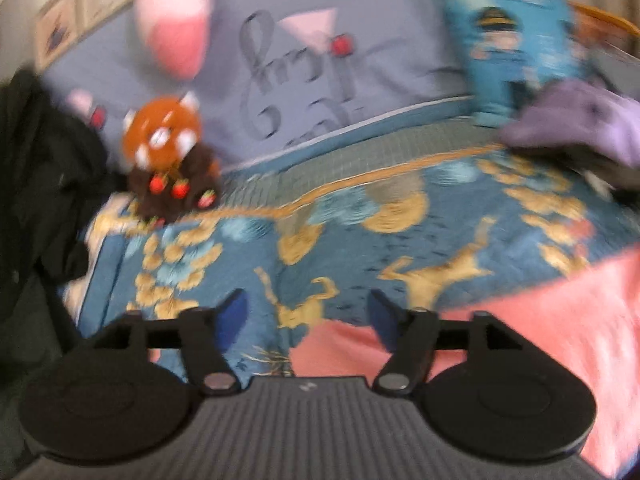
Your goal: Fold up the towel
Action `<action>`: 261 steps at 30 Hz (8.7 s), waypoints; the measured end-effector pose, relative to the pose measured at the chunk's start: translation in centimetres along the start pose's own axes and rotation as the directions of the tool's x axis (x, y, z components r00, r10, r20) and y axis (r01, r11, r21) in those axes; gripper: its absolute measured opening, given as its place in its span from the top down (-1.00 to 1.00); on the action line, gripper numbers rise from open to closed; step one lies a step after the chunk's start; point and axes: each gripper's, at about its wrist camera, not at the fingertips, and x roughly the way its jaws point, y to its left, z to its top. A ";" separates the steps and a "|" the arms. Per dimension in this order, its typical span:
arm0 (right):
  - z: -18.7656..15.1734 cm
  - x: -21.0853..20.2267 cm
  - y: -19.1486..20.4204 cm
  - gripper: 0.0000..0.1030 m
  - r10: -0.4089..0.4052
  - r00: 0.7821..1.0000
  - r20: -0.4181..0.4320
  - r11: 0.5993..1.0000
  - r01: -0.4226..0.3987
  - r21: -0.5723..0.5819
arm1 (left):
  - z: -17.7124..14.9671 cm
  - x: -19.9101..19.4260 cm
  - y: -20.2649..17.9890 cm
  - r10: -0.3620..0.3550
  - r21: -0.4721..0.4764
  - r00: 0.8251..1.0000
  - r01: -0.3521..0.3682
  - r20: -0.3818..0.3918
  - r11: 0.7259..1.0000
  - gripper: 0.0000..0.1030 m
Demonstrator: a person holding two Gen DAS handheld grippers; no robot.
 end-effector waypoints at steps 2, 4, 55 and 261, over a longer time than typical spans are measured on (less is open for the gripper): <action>-1.4 -0.3 2.1 0.36 0.014 1.000 -0.003 0.984 -0.014 -0.177 | -0.5 -1.1 -0.8 -0.021 0.031 1.000 0.021 0.020 0.999 -0.69; -2.6 0.1 3.4 0.38 0.009 1.000 -0.013 0.955 -0.012 -0.296 | -1.0 -1.2 -2.0 -0.048 0.040 0.999 0.047 0.011 0.998 -0.77; 8.2 3.1 -3.2 0.04 -0.094 0.995 0.025 0.995 0.095 -0.014 | -4.0 -1.3 -6.5 -0.138 -0.005 0.990 0.138 -0.028 0.990 -0.99; 6.1 -13.3 -12.7 0.97 0.238 0.900 0.365 0.667 -0.425 0.612 | 0.4 -10.0 12.5 -0.249 -0.817 0.938 0.335 0.242 0.469 0.93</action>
